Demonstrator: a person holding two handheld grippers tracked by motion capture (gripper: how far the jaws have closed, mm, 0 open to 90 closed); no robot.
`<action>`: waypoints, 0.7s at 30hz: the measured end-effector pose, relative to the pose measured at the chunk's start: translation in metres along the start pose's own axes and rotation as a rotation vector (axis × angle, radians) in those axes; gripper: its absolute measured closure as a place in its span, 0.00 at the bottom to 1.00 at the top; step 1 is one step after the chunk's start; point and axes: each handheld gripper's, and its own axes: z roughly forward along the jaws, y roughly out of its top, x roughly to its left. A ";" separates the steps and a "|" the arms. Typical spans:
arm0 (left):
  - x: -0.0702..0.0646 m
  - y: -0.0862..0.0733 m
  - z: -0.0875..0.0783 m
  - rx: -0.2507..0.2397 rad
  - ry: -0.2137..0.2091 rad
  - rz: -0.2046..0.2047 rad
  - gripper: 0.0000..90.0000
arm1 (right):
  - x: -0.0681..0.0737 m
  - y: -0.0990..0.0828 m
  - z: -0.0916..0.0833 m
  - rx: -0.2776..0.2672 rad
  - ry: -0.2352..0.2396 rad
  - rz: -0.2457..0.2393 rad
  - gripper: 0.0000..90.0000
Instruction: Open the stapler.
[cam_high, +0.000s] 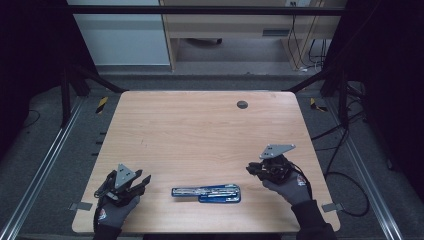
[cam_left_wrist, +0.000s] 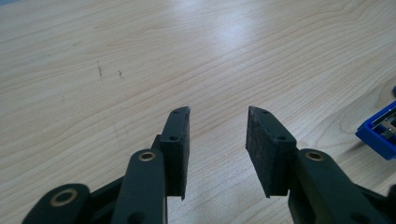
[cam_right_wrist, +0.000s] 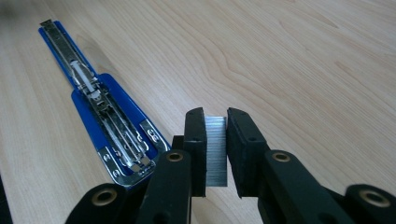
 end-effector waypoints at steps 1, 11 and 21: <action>0.000 0.000 0.000 0.000 0.001 0.000 0.67 | 0.001 0.001 0.000 0.002 0.008 -0.010 0.87; -0.001 0.000 0.001 0.002 0.002 0.001 0.67 | 0.010 0.012 0.000 0.007 0.084 -0.073 0.87; -0.001 0.000 0.002 0.004 0.002 0.004 0.67 | 0.017 0.018 0.010 0.018 0.158 -0.124 0.87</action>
